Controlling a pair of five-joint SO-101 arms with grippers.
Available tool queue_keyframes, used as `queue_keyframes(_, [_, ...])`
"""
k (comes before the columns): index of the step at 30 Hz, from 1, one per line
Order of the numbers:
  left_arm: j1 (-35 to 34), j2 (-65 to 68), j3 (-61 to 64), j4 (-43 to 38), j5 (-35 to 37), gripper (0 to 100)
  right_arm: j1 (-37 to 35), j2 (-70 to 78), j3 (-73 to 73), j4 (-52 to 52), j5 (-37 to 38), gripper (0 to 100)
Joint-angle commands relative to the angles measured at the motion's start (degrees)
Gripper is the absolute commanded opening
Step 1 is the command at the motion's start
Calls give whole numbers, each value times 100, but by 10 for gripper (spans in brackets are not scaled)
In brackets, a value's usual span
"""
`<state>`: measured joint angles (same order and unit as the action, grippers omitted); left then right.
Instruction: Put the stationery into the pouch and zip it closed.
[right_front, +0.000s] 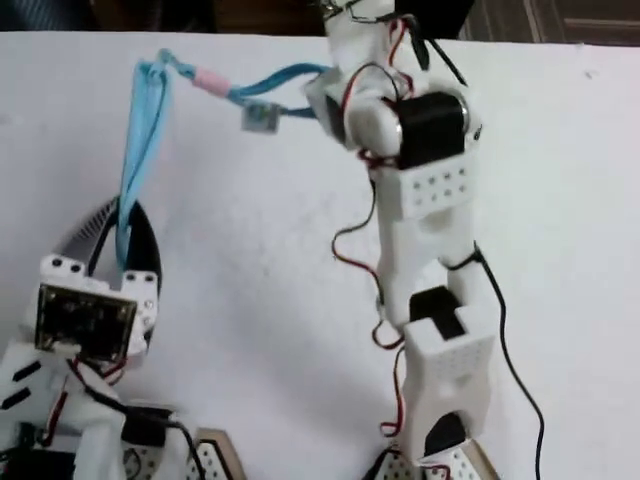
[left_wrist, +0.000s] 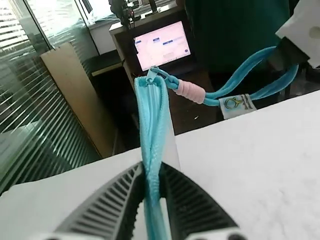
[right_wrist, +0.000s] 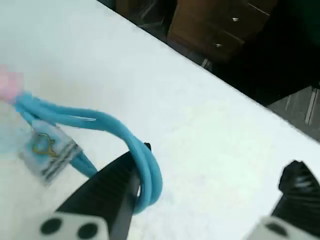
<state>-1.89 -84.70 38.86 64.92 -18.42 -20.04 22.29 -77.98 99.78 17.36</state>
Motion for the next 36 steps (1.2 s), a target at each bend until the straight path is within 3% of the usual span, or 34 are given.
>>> queue_keyframes(1, [-57,593,-26,-404,-79,24,-189,-549,-220,163,70,401])
queue_keyframes(8, [-57,2149,-651,-1055,255,24,-936,-1051,-211,171,53,401])
queue_keyframes(13, [-57,2932,-1081,-1099,290,24,-1244,-1341,141,180,53,401])
queue_keyframes(25, [-84,3925,-1793,-1081,519,24,-1824,-4084,4703,136,35,401])
queue_keyframes(29, [48,3908,-1776,-888,589,24,-1525,-4963,5811,-127,35,401])
queue_keyframes(36, [778,3916,-1582,-246,580,24,242,-6141,7657,-1473,35,401])
